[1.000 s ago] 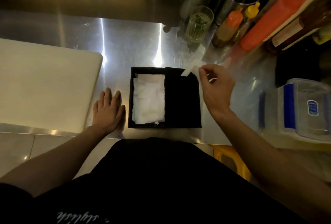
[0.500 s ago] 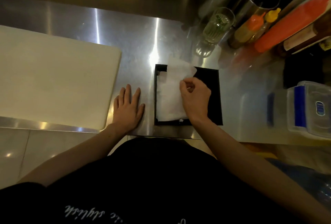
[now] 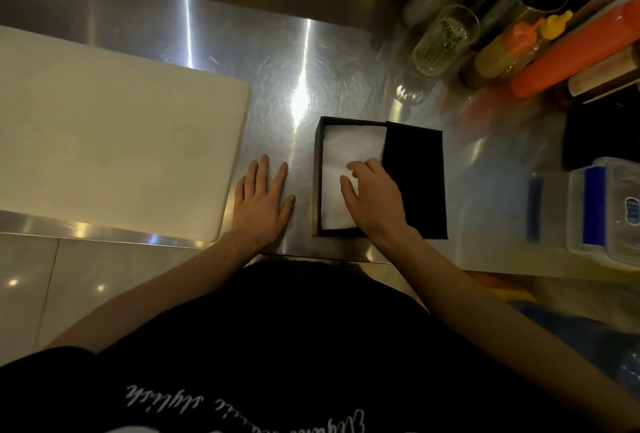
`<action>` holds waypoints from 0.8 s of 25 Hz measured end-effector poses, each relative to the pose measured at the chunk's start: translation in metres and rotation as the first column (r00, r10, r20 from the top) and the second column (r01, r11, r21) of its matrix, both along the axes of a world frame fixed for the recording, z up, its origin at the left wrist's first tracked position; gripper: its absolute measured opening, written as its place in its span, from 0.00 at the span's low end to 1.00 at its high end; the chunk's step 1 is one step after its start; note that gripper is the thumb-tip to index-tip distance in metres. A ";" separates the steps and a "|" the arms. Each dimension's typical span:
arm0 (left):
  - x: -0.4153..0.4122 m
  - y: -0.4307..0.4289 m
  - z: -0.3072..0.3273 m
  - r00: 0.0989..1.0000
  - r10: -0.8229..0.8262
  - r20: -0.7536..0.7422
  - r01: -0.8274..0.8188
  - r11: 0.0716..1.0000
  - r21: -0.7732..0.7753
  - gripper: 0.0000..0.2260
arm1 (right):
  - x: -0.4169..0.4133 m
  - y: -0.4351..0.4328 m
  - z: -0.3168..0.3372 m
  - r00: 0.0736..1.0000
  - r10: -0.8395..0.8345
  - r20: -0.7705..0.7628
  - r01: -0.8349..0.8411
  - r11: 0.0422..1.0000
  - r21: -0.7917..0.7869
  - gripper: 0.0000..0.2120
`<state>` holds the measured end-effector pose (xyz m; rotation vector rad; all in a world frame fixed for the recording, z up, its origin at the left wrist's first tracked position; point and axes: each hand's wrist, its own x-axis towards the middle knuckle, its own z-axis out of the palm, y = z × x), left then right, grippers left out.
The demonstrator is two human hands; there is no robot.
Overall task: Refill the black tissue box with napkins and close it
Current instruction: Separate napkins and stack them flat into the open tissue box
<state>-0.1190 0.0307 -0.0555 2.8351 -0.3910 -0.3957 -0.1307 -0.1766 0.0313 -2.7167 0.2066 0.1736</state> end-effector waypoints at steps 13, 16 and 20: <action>0.002 0.002 0.007 0.999 -0.054 -0.006 0.054 0.994 0.091 0.30 | 0.021 0.001 -0.048 0.901 0.244 -0.357 -0.320 0.932 -0.169 0.32; 0.002 0.001 0.007 0.998 -0.061 -0.017 0.062 0.991 0.122 0.30 | 0.021 0.001 -0.050 0.890 0.240 -0.387 -0.316 0.937 -0.146 0.32; 0.004 0.003 0.009 0.995 -0.083 -0.049 0.089 0.987 0.134 0.30 | 0.022 0.002 -0.044 0.914 0.217 -0.343 -0.267 0.958 -0.108 0.32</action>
